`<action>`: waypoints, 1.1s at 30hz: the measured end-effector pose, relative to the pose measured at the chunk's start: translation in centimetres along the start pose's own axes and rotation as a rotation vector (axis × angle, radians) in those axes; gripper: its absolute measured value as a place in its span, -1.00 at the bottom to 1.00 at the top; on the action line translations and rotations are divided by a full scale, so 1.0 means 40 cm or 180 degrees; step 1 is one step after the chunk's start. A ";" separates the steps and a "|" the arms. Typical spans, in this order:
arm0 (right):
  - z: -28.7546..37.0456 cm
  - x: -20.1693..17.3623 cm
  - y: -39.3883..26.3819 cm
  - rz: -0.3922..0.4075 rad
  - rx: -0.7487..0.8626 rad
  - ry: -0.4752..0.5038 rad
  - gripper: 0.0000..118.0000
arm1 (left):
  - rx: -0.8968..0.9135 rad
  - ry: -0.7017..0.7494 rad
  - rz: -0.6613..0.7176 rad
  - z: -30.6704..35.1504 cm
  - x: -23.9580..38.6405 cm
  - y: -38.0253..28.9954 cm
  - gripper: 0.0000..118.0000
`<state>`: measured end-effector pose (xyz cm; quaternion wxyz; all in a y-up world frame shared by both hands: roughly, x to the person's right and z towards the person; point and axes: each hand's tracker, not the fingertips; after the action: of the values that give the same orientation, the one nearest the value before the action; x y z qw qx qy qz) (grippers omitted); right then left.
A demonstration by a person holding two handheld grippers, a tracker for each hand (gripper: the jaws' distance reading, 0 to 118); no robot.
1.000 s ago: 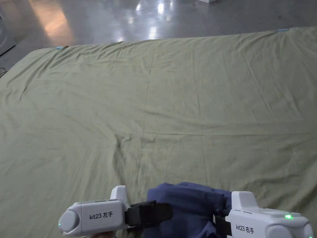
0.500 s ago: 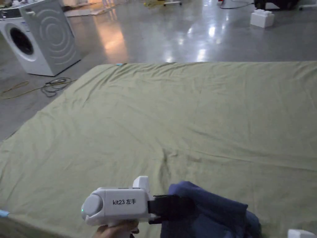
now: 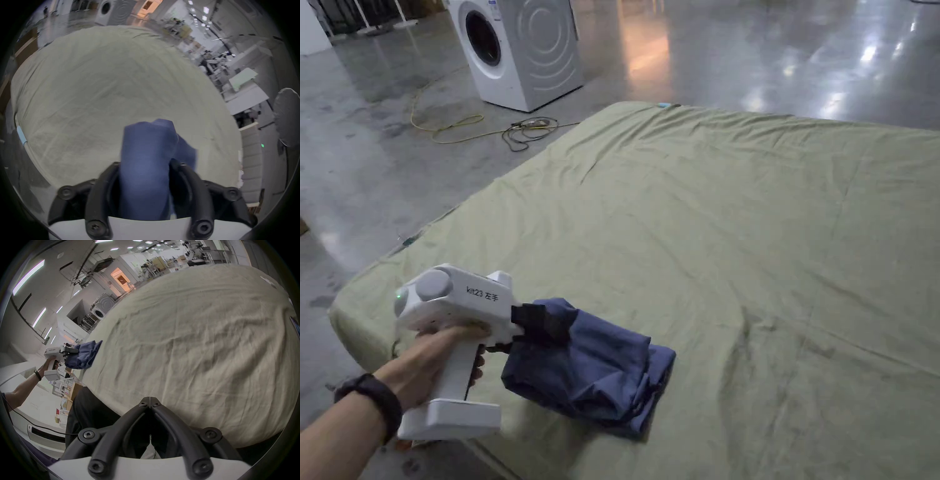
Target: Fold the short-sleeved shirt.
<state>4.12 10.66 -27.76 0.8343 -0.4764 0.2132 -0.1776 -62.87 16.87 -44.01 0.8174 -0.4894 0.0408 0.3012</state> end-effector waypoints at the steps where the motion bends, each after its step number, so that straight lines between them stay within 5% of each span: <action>1: -0.003 0.004 -0.001 -0.0020 -0.0012 -0.0005 -1.00 | -0.0061 0.0163 0.0004 -0.031 -0.001 -0.005 0.37; 5: 0.020 0.017 0.006 -0.0093 0.0082 0.0004 -1.00 | 0.0019 0.1030 -0.0189 -0.087 -0.003 -0.040 0.62; 8: 0.041 0.043 0.004 -0.0182 0.0149 0.0041 -1.00 | -0.0001 0.0850 -0.0105 -0.035 0.010 -0.022 0.68; 13: 0.142 0.054 0.007 -0.0108 0.0485 -0.0096 -1.00 | 0.0596 0.1056 -0.0824 0.162 0.159 -0.043 0.68; 17: 0.261 0.037 0.035 0.0052 0.0911 -0.0418 -1.00 | 0.1213 0.0451 -0.1649 0.375 0.356 -0.203 0.67; 24: 0.476 -0.048 0.119 0.0573 0.2050 -0.0941 -1.00 | 0.2486 -0.0308 -0.2397 0.550 0.604 -0.517 0.63; 28: 0.551 -0.104 0.139 0.0649 0.2702 -0.1053 -1.00 | 0.2486 -0.0726 -0.2243 0.516 0.663 -0.587 0.06; 33: 0.584 -0.152 0.158 0.0966 0.2719 -0.1101 -1.00 | 0.2710 -0.0306 -0.2421 0.472 0.699 -0.637 -0.21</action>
<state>11.81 33.56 -21.49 0.9950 -0.0773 0.0466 -0.0437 -30.81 36.42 -24.58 0.9942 -0.0831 -0.0578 -0.0352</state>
